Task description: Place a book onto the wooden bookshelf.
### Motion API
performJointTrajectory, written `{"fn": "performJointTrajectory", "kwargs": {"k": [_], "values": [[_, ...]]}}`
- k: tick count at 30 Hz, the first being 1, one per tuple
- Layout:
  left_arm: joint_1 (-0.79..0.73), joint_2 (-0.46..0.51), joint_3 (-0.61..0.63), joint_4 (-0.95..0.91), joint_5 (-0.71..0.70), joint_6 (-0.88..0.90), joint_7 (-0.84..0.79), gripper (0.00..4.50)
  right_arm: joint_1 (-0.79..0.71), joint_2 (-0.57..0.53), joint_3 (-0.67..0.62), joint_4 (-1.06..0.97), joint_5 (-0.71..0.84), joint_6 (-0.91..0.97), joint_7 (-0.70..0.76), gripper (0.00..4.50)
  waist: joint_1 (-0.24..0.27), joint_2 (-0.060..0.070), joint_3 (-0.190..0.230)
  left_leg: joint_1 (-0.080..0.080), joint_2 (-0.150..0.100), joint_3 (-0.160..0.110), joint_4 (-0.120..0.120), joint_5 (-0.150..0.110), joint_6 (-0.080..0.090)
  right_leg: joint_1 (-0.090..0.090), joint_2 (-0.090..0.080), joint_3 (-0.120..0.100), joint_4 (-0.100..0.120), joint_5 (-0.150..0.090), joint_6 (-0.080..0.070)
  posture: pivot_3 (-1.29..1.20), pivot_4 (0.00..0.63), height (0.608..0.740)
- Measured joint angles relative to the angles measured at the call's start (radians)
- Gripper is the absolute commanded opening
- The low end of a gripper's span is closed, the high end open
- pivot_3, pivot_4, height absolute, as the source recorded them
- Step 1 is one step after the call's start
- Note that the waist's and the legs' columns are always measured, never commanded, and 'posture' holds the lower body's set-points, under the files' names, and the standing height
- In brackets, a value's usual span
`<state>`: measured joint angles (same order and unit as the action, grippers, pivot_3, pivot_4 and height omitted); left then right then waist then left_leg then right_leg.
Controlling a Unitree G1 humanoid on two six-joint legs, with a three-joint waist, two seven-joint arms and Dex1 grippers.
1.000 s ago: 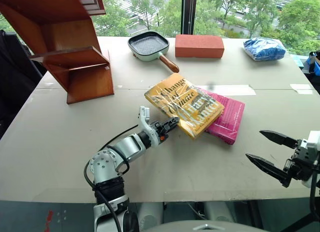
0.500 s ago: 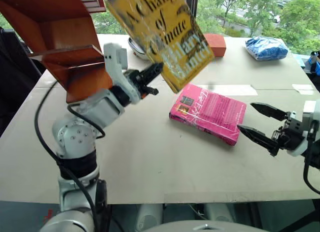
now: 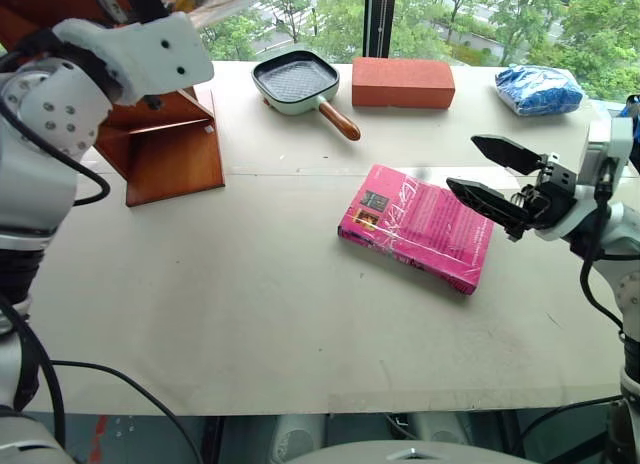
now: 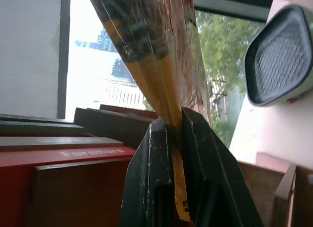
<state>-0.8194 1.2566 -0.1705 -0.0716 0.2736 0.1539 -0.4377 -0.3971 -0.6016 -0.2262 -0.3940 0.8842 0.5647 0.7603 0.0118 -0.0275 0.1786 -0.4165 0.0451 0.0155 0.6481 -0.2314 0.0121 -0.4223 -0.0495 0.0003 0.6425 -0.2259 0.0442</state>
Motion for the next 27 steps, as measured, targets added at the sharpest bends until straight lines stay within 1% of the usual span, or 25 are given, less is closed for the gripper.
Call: {"fn": "performJointTrajectory", "kwargs": {"k": [2,6,9,13,17,22,27], "values": [[0.003,0.031,0.000,0.033,0.069,-0.026,-0.004,0.03,-0.080,0.028,0.041,0.020,-0.017,0.000,-0.023,4.50,-0.003,0.001,0.002,0.000,0.000,0.001,0.000,0.000,0.000,-0.001,0.000,0.000,0.001,0.000,0.000,0.00,0.150,0.740],[0.044,0.054,0.014,0.060,0.138,-0.053,-0.027,0.03,-0.139,0.053,0.089,0.024,-0.049,0.002,-0.053,4.50,0.000,0.001,0.002,0.000,0.001,0.001,0.001,0.000,0.000,-0.001,0.000,0.000,0.003,0.000,0.000,0.00,0.150,0.740],[0.111,0.063,0.040,0.103,0.166,-0.048,-0.050,0.03,-0.154,0.063,0.113,0.025,-0.075,0.013,-0.081,4.50,-0.002,0.001,0.002,0.000,0.001,0.002,0.001,0.000,0.000,-0.002,0.000,0.001,0.004,0.000,0.000,0.00,0.150,0.740],[0.153,0.068,0.067,0.124,0.186,-0.044,-0.062,0.03,-0.173,0.072,0.128,0.025,-0.090,0.024,-0.104,4.50,-0.001,0.001,0.002,-0.001,0.001,0.003,0.001,0.000,0.000,-0.003,0.000,0.001,0.004,0.000,0.000,0.00,0.150,0.740],[0.161,0.070,0.091,0.143,0.210,-0.052,-0.062,0.03,-0.191,0.081,0.132,0.024,-0.094,0.032,-0.122,4.50,0.000,0.001,0.002,-0.001,0.001,0.003,0.001,0.000,0.000,-0.003,0.000,0.001,0.005,0.000,0.000,0.00,0.150,0.740],[0.163,0.067,0.091,0.173,0.238,-0.050,-0.076,0.03,-0.191,0.088,0.135,0.024,-0.110,0.035,-0.133,4.50,0.000,0.001,0.002,-0.001,0.001,0.003,0.003,0.000,0.000,-0.004,0.000,0.001,0.008,0.000,0.000,0.00,0.150,0.740],[0.162,0.041,0.088,0.175,0.245,-0.016,-0.128,0.03,-0.188,0.096,0.135,0.023,-0.121,0.035,-0.139,4.50,-0.001,0.001,0.002,-0.001,0.001,0.004,0.004,0.000,0.000,-0.006,0.000,0.002,0.014,0.000,0.000,0.00,0.150,0.740]]}}
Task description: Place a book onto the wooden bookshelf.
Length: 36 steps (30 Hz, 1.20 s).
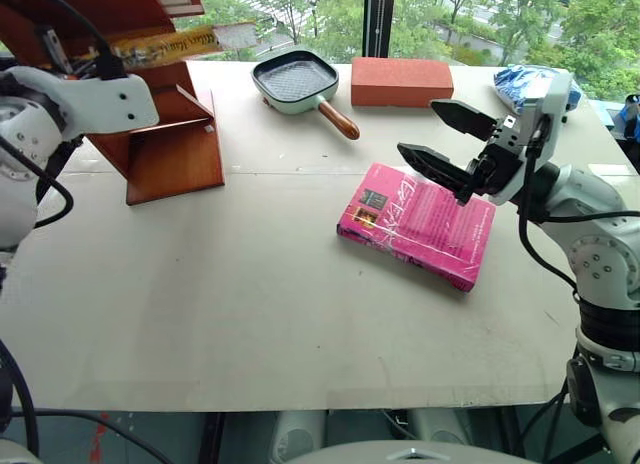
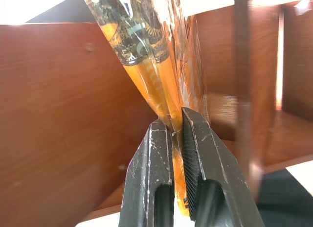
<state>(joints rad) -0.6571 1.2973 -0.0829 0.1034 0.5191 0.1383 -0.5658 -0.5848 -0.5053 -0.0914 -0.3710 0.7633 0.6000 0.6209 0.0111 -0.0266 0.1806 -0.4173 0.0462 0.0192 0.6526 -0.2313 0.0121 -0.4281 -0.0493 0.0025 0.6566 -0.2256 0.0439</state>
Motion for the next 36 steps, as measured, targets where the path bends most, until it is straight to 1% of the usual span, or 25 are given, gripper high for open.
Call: {"fn": "performJointTrajectory", "kwargs": {"k": [6,16,18,19,21,23,24,25,26,27,31,36], "values": [[0.000,-0.008,0.001,-0.003,0.027,0.068,-0.037,0.03,0.016,0.004,0.000,-0.004,-0.008,0.000,-0.010,4.50,-0.006,0.000,0.000,0.002,0.000,0.000,0.000,0.000,0.000,-0.001,0.001,0.001,0.004,0.000,0.000,0.00,0.150,0.740],[0.081,0.032,0.040,-0.020,0.082,0.123,-0.070,0.03,0.020,0.020,-0.001,-0.008,-0.008,0.000,-0.016,4.50,-0.025,0.000,0.000,0.002,0.000,0.001,0.001,0.000,0.000,-0.002,0.001,0.003,0.005,0.000,0.000,0.00,0.150,0.740],[0.100,0.041,0.047,-0.035,0.083,0.128,-0.082,0.81,0.020,0.022,-0.001,-0.009,-0.006,0.000,-0.015,4.50,-0.026,0.000,0.000,0.002,0.000,0.001,0.000,0.000,0.000,-0.002,0.001,0.003,0.005,0.000,0.000,0.00,0.150,0.740],[0.110,0.046,0.051,-0.038,0.084,0.134,-0.090,1.45,0.019,0.024,-0.001,-0.011,-0.004,0.000,-0.015,4.50,-0.027,0.000,0.000,0.002,0.000,0.002,0.000,0.000,0.000,-0.003,0.001,0.003,0.005,0.000,0.000,0.00,0.150,0.740],[0.123,0.053,0.058,-0.036,0.087,0.143,-0.095,2.07,0.019,0.025,-0.001,-0.014,0.000,0.000,-0.015,4.50,-0.027,0.000,0.000,0.002,0.001,0.002,0.000,0.000,0.000,-0.003,0.001,0.004,0.005,0.000,0.000,0.00,0.150,0.740],[0.129,0.053,0.069,-0.036,0.088,0.146,-0.099,2.98,0.019,0.031,-0.001,-0.016,0.009,0.001,-0.015,4.50,-0.026,0.000,0.000,0.002,0.001,0.002,0.000,0.000,0.000,-0.003,0.001,0.004,0.005,0.000,0.000,0.00,0.150,0.740],[0.129,0.055,0.074,-0.037,0.088,0.149,-0.102,3.55,0.020,0.033,-0.001,-0.018,0.013,0.001,-0.015,4.50,-0.025,0.000,0.000,0.001,0.001,0.002,0.000,0.000,0.000,-0.003,0.001,0.004,0.005,0.000,0.000,0.00,0.150,0.740],[0.129,0.057,0.074,-0.037,0.088,0.150,-0.103,3.85,0.019,0.033,-0.001,-0.019,0.014,0.001,-0.015,4.50,-0.025,0.000,0.000,0.001,0.001,0.002,0.000,0.000,0.000,-0.003,0.001,0.004,0.005,0.000,0.000,0.00,0.150,0.740],[0.130,0.061,0.076,-0.039,0.088,0.158,-0.107,4.40,0.019,0.033,-0.001,-0.020,0.014,0.001,-0.015,4.50,-0.025,0.000,0.000,0.001,0.001,0.002,0.000,0.000,0.000,-0.003,0.001,0.004,0.005,0.000,0.000,0.00,0.150,0.740],[0.130,0.061,0.080,-0.041,0.088,0.161,-0.108,4.46,0.019,0.033,-0.001,-0.020,0.015,0.001,-0.015,4.50,-0.025,0.000,0.000,0.001,0.001,0.002,0.001,0.000,0.000,-0.003,0.001,0.004,0.005,0.000,0.000,0.00,0.150,0.740],[0.150,0.058,0.113,-0.072,0.086,0.174,-0.107,4.46,0.019,0.033,-0.001,-0.020,0.015,0.001,-0.012,4.50,-0.024,0.000,0.000,0.001,0.001,0.002,0.000,0.000,0.000,-0.003,0.001,0.004,0.005,0.000,0.000,0.00,0.150,0.740],[0.197,0.044,0.228,-0.182,0.072,0.213,-0.106,4.46,0.019,0.036,-0.001,-0.019,0.012,-0.001,0.001,4.50,-0.025,0.000,0.000,0.001,0.001,0.003,0.000,0.000,0.000,-0.003,0.001,0.004,0.005,0.000,0.000,0.00,0.150,0.740]]}}
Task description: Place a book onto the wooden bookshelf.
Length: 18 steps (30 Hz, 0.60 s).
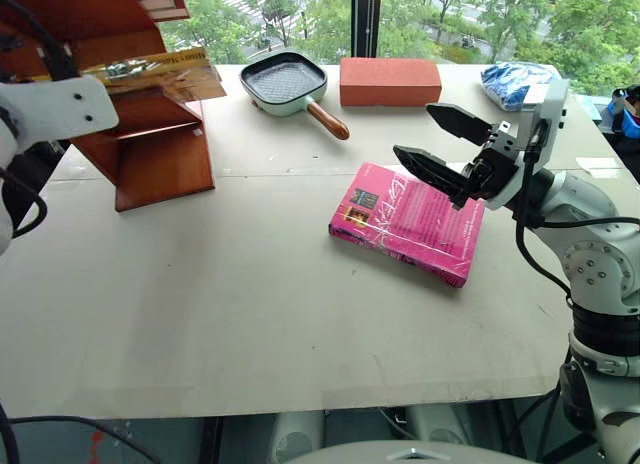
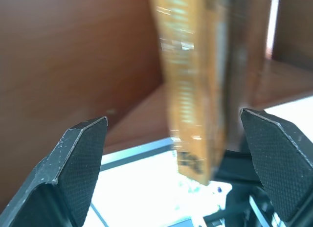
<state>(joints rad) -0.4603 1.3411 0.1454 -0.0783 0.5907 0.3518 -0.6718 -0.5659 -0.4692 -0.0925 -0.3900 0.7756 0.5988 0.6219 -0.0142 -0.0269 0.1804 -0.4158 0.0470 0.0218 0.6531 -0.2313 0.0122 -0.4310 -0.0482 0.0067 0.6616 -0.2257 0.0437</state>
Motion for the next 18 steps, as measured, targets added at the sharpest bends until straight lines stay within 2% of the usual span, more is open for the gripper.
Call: {"fn": "performJointTrajectory", "kwargs": {"k": [3,8,12,13,17,18], "values": [[-0.010,-0.114,0.101,-0.076,-0.100,0.063,-0.009,4.46,0.001,0.002,0.000,0.003,-0.006,-0.005,0.005,4.50,0.001,0.000,0.000,0.000,0.000,0.000,0.000,0.000,0.000,0.000,0.000,0.000,0.001,0.000,0.000,0.00,0.150,0.740],[0.039,-0.416,0.247,-0.240,-0.424,0.164,-0.084,4.46,0.092,-0.011,0.007,0.036,-0.085,-0.062,0.034,4.50,0.003,-0.003,-0.003,0.000,0.000,0.000,0.002,0.000,0.000,0.001,0.000,0.001,0.001,0.000,0.000,0.00,0.150,0.740],[0.194,-0.557,0.266,-0.350,-0.586,0.242,-0.127,4.46,0.224,-0.047,0.016,0.087,-0.184,-0.156,0.077,4.50,0.001,-0.003,-0.003,0.000,0.000,0.002,0.003,0.000,0.000,0.001,0.000,0.003,0.001,0.000,0.000,0.00,0.150,0.740],[0.270,-0.648,0.257,-0.395,-0.651,0.279,-0.131,4.46,0.292,-0.057,0.012,0.115,-0.210,-0.188,0.095,4.50,0.001,-0.003,-0.003,0.000,0.000,0.002,0.003,0.000,0.000,0.001,0.000,0.003,0.000,0.000,0.000,0.00,0.150,0.740],[0.412,-0.850,0.219,-0.462,-0.759,0.331,-0.064,4.46,0.449,-0.094,-0.004,0.136,-0.259,-0.283,0.165,4.50,0.002,-0.003,-0.004,0.002,0.000,0.000,0.004,0.000,0.000,0.003,0.000,0.002,0.001,0.000,0.000,0.00,0.150,0.740],[0.444,-0.874,0.203,-0.468,-0.772,0.331,-0.053,4.46,0.483,-0.105,-0.014,0.138,-0.267,-0.300,0.174,4.50,0.002,-0.002,-0.004,0.003,0.000,0.000,0.004,0.000,0.000,0.004,0.000,0.002,0.001,0.000,0.000,0.00,0.150,0.740]]}}
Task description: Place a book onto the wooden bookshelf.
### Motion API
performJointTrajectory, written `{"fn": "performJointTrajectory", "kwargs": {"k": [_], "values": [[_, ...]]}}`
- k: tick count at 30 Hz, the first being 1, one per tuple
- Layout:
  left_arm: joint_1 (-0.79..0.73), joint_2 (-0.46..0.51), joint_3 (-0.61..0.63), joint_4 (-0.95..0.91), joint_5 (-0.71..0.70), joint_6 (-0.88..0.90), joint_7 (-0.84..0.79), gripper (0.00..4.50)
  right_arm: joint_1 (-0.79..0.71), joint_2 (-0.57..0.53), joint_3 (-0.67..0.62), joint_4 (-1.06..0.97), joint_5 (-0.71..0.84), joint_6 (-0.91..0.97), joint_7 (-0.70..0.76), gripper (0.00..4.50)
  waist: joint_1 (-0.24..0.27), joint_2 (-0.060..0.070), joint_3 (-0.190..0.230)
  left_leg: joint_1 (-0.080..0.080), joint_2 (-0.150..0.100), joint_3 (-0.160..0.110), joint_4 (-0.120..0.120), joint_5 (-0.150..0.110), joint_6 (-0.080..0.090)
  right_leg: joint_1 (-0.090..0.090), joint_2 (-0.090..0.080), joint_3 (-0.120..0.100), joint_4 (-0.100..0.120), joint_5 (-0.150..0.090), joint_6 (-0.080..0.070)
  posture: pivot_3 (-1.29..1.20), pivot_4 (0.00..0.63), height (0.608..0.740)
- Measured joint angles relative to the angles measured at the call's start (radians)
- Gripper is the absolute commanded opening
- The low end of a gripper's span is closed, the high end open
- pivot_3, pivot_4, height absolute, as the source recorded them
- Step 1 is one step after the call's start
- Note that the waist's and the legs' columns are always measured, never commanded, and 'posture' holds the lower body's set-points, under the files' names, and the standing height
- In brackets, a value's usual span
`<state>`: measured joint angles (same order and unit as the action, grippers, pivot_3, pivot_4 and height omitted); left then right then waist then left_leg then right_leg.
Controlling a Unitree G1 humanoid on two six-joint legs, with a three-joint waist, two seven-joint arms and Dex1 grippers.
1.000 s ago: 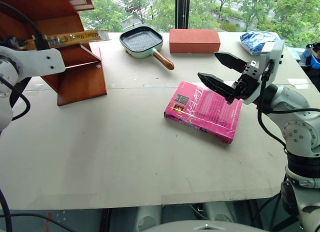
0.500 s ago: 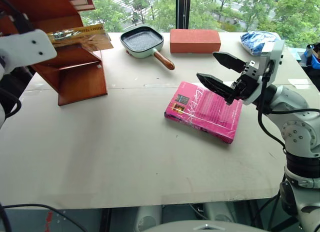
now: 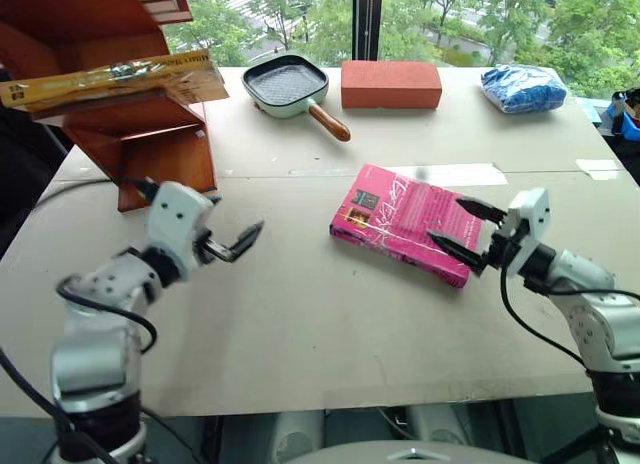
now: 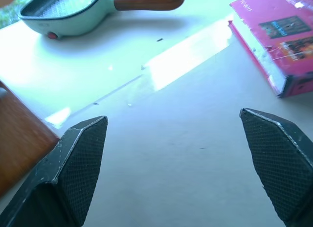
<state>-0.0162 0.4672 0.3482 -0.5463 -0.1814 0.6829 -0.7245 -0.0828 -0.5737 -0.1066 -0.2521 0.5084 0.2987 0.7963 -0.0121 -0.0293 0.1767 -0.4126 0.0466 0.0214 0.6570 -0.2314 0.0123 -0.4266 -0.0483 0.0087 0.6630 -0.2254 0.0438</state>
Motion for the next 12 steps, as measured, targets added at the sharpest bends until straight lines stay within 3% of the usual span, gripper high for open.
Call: {"fn": "performJointTrajectory", "kwargs": {"k": [5,12], "values": [[0.181,-0.059,-0.112,-0.035,0.003,-0.060,0.067,4.46,0.185,-0.028,-0.053,0.004,-0.035,-0.085,0.048,4.50,-0.001,0.000,0.000,0.015,0.000,0.000,-0.002,0.000,0.000,0.014,0.000,0.001,-0.002,-0.005,-0.001,0.00,0.150,0.740],[0.289,-0.065,-0.164,-0.035,0.012,-0.140,0.120,4.46,0.363,-0.003,-0.082,0.060,-0.060,-0.162,0.060,4.50,-0.001,0.001,-0.003,0.016,0.000,0.001,-0.002,0.000,0.000,0.014,0.000,0.002,-0.002,-0.006,-0.001,0.00,0.150,0.740]]}}
